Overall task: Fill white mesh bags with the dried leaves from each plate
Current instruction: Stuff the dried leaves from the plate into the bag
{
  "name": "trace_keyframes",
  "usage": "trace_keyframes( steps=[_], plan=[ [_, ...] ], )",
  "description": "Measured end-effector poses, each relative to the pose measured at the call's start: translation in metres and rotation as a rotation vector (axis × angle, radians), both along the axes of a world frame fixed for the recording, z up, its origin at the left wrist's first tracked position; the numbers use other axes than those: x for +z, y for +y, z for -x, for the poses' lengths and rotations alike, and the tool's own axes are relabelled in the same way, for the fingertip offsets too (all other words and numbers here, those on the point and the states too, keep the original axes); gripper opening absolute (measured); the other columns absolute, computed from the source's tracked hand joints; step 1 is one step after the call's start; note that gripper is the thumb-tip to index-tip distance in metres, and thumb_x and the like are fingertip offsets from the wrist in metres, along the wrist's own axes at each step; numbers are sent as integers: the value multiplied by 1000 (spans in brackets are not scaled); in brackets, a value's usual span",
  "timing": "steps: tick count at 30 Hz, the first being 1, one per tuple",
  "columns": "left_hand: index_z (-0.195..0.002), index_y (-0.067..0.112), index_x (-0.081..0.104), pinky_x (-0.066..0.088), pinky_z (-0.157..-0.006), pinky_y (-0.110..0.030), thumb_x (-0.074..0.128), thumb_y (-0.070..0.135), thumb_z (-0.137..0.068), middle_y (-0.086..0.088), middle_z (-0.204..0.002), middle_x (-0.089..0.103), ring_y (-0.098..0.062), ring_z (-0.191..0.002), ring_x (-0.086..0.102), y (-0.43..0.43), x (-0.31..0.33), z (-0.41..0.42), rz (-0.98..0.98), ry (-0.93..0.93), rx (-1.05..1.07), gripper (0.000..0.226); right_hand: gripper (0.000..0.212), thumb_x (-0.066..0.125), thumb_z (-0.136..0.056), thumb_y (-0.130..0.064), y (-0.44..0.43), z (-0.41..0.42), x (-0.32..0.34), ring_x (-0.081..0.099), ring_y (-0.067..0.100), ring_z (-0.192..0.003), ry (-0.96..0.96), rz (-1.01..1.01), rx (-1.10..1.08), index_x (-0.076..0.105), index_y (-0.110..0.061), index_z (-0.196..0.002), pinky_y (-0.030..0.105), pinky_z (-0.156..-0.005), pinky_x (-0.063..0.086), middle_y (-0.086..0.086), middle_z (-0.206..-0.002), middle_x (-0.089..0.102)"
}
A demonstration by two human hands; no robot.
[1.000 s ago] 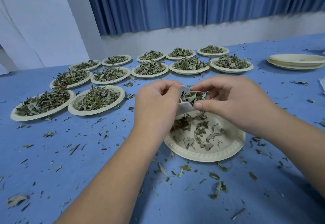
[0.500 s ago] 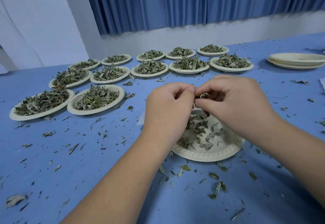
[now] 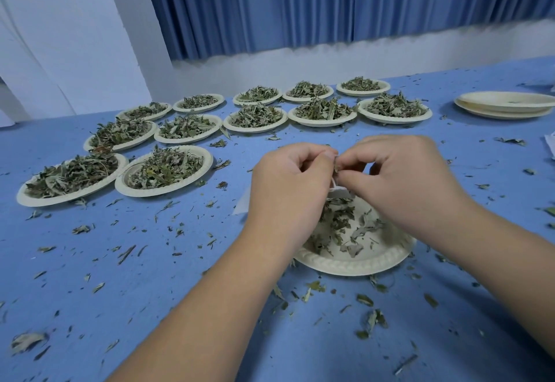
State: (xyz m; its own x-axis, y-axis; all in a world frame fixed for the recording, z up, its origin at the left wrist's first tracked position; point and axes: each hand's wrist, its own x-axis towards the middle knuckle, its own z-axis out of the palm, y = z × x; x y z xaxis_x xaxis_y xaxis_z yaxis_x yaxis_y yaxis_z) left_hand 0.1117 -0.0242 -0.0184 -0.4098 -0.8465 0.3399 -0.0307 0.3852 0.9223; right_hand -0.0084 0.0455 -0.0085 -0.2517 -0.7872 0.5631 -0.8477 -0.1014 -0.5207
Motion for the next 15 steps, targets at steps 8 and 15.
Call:
trace_keyframes(
  steps=[8, 15],
  plan=[
    [-81, 25, 75, 44, -57, -17, 64, 22, -90, 17, -59, 64, 2, -55, 57, -1, 1, -2, 7, 4, 38, 15, 13, 65, -87, -21, -2, 0, -2, 54, -2, -72, 69, -34, 56, 76, -25, -83, 8, -65, 35, -8, -77, 68],
    [-79, 23, 75, 59, -77, -45, 64, 19, -89, 5, -72, 73, -16, -75, 71, 2, 4, -3, -8, 5, 45, 15, 32, 48, -88, -29, 0, -4, -2, 58, 11, -73, 123, -20, 71, 69, -19, -65, 15, -67, 36, -3, -68, 66]
  ],
)
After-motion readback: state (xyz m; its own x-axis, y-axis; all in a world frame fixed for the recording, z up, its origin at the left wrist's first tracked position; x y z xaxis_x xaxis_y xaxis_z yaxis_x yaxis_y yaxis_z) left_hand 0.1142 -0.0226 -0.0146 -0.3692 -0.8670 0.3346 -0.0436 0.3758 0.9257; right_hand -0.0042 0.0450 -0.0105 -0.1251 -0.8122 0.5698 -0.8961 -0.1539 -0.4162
